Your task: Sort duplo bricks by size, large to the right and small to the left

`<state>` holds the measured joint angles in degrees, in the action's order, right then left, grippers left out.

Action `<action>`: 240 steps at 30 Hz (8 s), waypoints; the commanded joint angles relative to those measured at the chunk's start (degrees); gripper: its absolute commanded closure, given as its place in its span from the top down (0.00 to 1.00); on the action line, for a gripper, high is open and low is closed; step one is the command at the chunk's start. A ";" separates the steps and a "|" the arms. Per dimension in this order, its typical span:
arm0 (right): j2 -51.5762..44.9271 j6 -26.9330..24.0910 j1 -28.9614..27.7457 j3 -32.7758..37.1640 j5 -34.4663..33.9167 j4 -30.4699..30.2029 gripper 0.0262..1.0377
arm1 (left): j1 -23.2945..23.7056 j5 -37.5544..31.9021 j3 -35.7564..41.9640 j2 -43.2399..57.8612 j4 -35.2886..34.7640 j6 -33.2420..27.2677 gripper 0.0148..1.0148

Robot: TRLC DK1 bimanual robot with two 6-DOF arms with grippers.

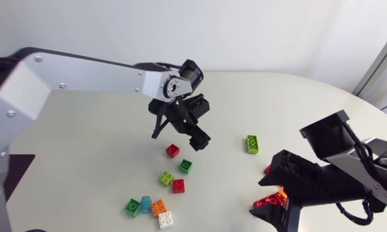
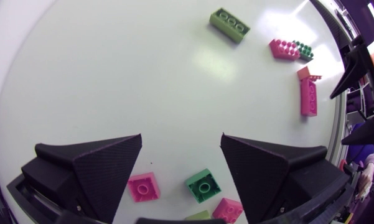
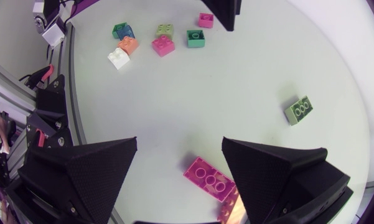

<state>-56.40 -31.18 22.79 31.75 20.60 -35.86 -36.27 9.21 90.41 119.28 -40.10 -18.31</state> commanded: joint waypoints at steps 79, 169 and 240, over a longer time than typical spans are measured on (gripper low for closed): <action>3.32 -1.08 0.59 -0.72 0.23 -4.05 0.94 | -6.53 -0.69 -24.58 -16.19 3.53 -0.24 0.85; 6.74 -2.04 0.24 -0.90 0.93 -7.30 0.94 | -5.83 3.53 -30.82 -22.69 3.62 -17.64 0.83; -27.27 4.20 -15.93 4.73 -13.13 13.62 0.21 | -3.02 2.56 -45.15 -35.00 3.62 -16.32 0.90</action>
<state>-85.08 -25.41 7.42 38.33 7.27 -20.95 -39.13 11.60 46.04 84.42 -36.77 -35.88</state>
